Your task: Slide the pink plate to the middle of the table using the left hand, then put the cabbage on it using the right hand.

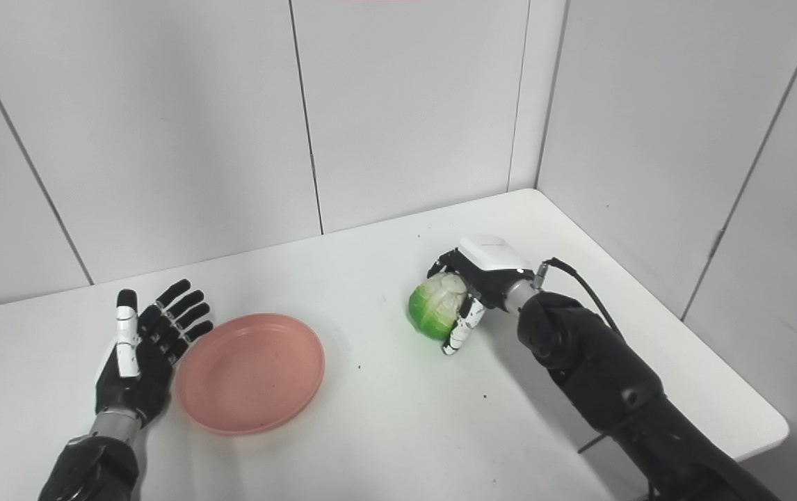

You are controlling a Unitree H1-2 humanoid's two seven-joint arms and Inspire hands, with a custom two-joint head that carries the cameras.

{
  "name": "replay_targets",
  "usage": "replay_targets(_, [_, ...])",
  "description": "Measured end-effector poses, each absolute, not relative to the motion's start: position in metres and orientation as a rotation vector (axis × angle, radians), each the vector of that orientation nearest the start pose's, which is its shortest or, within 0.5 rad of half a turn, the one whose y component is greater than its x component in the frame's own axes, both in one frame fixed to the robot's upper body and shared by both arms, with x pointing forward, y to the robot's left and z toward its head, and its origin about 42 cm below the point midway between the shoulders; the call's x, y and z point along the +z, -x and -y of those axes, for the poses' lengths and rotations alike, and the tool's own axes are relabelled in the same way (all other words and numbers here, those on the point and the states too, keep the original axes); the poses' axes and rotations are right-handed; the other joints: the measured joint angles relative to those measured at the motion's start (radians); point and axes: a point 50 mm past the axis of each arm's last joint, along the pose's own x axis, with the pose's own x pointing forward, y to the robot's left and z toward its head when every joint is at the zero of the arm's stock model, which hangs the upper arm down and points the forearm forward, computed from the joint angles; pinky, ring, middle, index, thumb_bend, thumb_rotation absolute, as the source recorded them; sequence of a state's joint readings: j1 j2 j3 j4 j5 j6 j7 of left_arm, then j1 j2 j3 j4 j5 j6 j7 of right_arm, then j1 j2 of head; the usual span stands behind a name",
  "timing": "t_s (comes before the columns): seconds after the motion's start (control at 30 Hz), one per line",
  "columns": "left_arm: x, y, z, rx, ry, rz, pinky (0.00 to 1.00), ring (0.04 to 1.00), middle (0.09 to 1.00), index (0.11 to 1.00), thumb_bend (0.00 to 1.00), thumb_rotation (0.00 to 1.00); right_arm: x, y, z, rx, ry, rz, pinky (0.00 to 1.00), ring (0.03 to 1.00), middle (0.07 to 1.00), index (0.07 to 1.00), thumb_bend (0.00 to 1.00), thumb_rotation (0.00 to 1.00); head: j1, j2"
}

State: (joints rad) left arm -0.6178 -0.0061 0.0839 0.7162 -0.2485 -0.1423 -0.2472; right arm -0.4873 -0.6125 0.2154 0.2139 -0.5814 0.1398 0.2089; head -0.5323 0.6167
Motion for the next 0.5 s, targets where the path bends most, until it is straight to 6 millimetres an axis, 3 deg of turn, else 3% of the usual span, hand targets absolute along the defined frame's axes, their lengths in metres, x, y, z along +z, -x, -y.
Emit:
replay_targets(0.1, [0.134, -0.463, -0.159, -0.295, 0.251, 0.039, 0.75, 0.794, 0.776, 0.745, 0.84, 0.97, 0.245, -0.421, 0.337, 0.146, 1.225, 0.084, 0.40, 0.442, 0.507, 0.480, 0.52, 0.00, 0.029, 0.005])
replay_targets(0.2, [0.135, -0.463, -0.155, -0.297, 0.255, 0.040, 0.74, 0.784, 0.767, 0.740, 0.84, 0.97, 0.271, -0.420, 0.319, 0.154, 1.189, 0.184, 0.41, 0.448, 0.506, 0.477, 0.52, 0.00, 0.141, 0.014])
replay_targets(0.23, [0.135, -0.462, -0.153, -0.294, 0.254, 0.041, 0.74, 0.782, 0.766, 0.741, 0.83, 0.98, 0.279, -0.421, 0.313, 0.159, 1.178, 0.211, 0.41, 0.449, 0.507, 0.476, 0.52, 0.00, 0.141, 0.014])
replay_targets(0.27, [0.136, -0.462, -0.152, -0.295, 0.246, 0.044, 0.74, 0.783, 0.768, 0.748, 0.80, 0.99, 0.288, -0.422, 0.309, 0.163, 1.165, 0.237, 0.41, 0.447, 0.512, 0.471, 0.52, 0.00, 0.205, 0.018])
replay_targets(0.3, [0.139, -0.461, -0.151, -0.293, 0.233, 0.055, 0.74, 0.784, 0.769, 0.751, 0.79, 1.00, 0.296, -0.424, 0.303, 0.168, 1.148, 0.261, 0.41, 0.446, 0.513, 0.470, 0.52, 0.00, 0.206, 0.018])
replay_targets(0.33, [0.143, -0.460, -0.149, -0.292, 0.225, 0.068, 0.74, 0.788, 0.775, 0.759, 0.80, 0.99, 0.302, -0.424, 0.298, 0.172, 1.133, 0.286, 0.40, 0.441, 0.510, 0.476, 0.52, 0.00, 0.274, 0.020])
replay_targets(0.37, [0.146, -0.458, -0.147, -0.292, 0.219, 0.081, 0.75, 0.793, 0.781, 0.767, 0.81, 0.99, 0.309, -0.425, 0.291, 0.178, 1.121, 0.313, 0.39, 0.435, 0.507, 0.485, 0.52, 0.00, 0.275, 0.020])
replay_targets(0.43, [0.152, -0.457, -0.141, -0.287, 0.224, 0.098, 0.76, 0.801, 0.791, 0.783, 0.82, 0.99, 0.315, -0.424, 0.279, 0.199, 1.111, 0.344, 0.37, 0.427, 0.499, 0.497, 0.52, 0.00, 0.381, 0.020])
replay_targets(0.5, [0.154, -0.455, -0.134, -0.282, 0.222, 0.101, 0.81, 0.828, 0.811, 0.802, 0.83, 1.00, 0.315, -0.424, 0.265, 0.241, 1.108, 0.359, 0.35, 0.421, 0.496, 0.505, 0.52, 0.00, 0.393, 0.020])
